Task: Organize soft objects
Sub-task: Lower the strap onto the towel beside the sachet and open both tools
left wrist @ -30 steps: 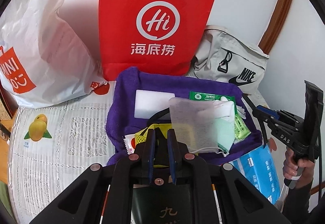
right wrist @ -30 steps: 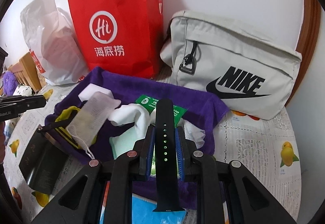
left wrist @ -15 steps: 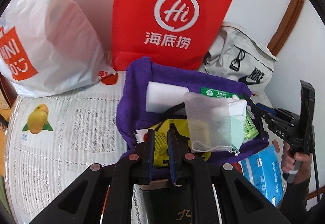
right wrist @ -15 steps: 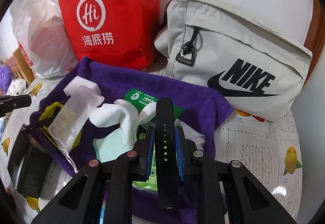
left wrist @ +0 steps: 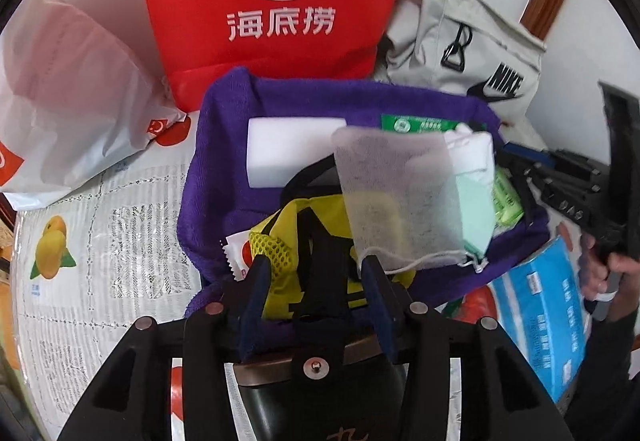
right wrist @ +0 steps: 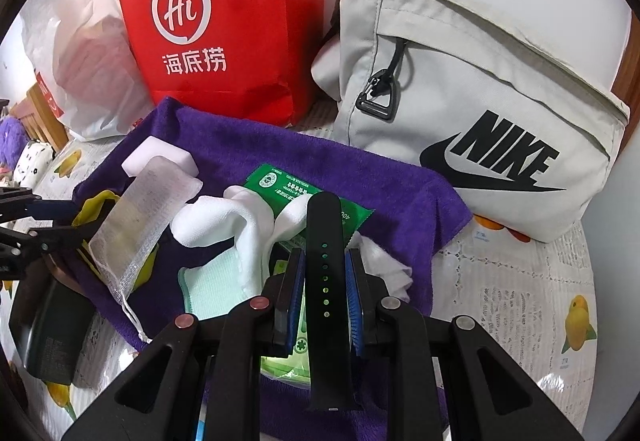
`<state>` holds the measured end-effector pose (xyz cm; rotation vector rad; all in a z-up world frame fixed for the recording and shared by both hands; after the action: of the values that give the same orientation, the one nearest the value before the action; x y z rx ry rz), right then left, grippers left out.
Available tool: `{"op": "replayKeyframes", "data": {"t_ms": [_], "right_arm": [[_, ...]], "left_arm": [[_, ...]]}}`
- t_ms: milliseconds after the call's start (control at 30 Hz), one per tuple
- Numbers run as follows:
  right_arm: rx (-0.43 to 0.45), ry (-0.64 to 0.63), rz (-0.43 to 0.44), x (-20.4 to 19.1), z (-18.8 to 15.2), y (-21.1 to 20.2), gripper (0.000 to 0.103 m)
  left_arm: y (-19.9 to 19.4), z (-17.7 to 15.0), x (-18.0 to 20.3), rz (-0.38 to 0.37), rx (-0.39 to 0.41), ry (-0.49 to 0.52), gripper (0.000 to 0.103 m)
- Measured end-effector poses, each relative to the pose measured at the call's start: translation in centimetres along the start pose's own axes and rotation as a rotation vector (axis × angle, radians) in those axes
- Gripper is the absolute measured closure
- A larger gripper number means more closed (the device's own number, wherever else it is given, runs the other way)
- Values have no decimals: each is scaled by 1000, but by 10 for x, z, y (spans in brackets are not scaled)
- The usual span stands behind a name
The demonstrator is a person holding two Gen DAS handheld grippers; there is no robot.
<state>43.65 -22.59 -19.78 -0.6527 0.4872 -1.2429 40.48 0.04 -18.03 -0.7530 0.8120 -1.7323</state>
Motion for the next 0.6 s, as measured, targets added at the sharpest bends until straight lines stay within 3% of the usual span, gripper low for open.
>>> {"op": "replayKeyframes", "data": {"t_ms": [133, 267, 600], "right_arm": [[1, 4, 4, 1, 1, -2, 83], [4, 1, 7, 1, 1, -4, 83], [13, 24, 5, 5, 2, -6, 83]], "left_arm": [[9, -3, 5, 34, -32, 42, 61], [14, -2, 6, 28, -42, 47, 74], [-3, 4, -3, 16, 18, 20, 79]]}}
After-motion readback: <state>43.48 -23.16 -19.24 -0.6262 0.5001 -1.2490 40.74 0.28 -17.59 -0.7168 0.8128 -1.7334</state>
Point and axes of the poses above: each gripper's, at about its wrist camera, not at the fingertips, and y roughly the way its jaws point, x to its right, z to its top, the point moved 4 cm from there along y, roughly the way its jaws point, and after that the axes turned 9 degrees about x, right-handed, at the moved point
